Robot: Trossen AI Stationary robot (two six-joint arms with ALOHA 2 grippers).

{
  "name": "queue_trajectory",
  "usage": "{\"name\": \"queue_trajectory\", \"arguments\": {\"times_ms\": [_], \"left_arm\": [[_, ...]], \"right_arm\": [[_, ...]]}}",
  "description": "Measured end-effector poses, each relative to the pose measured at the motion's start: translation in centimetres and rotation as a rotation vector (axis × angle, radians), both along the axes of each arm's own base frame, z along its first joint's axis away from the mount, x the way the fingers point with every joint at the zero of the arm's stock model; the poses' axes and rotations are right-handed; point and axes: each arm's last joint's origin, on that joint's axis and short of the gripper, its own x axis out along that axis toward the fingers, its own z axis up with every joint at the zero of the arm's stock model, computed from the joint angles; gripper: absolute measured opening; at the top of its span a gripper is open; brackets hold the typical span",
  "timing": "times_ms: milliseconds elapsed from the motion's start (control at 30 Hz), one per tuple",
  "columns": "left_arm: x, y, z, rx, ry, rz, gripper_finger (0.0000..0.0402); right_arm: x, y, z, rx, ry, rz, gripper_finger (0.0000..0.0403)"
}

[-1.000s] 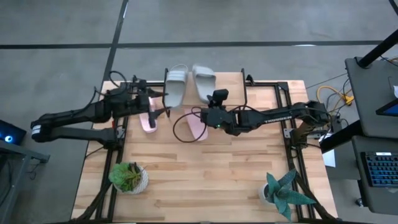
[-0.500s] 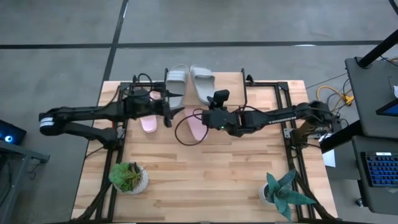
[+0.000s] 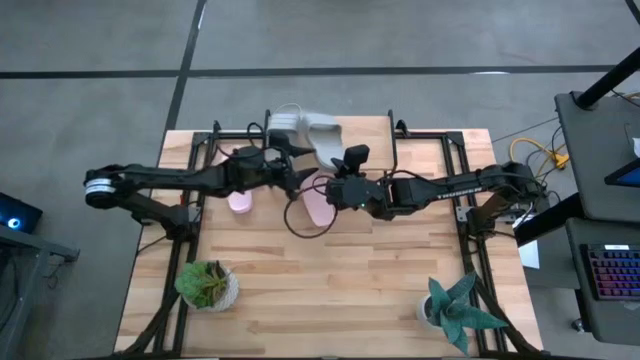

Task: Pick and place slides into the shelf
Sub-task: Put the gray slide on the shelf

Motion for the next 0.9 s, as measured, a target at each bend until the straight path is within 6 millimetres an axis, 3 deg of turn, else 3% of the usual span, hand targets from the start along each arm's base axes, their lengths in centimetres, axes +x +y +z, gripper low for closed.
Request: {"name": "queue_trajectory", "arguments": {"times_ms": [167, 467, 600, 833, 900], "left_arm": [[0.9, 0.5, -0.1, 0.021, -0.019, 0.084, 0.0240], [1.5, 0.6, -0.1, 0.038, -0.012, 0.080, 0.0231], [1.5, 0.6, -0.1, 0.037, -0.013, 0.078, 0.0183], [1.4, 0.5, -0.1, 0.036, -0.009, 0.065, 0.0050], [1.4, 0.5, 0.0, 0.041, -0.010, 0.065, 0.0041]], "right_arm": [[0.0, 0.0, 0.0, 0.003, 0.000, 0.002, 0.0044], [0.0, 0.3, 0.0, 0.017, 0.001, 0.041, 0.0044], [0.0, 0.4, 0.1, 0.018, -0.003, 0.045, 0.0044], [-0.2, 0.7, 0.5, 0.015, -0.010, 0.055, 0.0043], [-0.3, 0.8, 0.6, 0.016, -0.017, 0.055, 0.0043]]}}
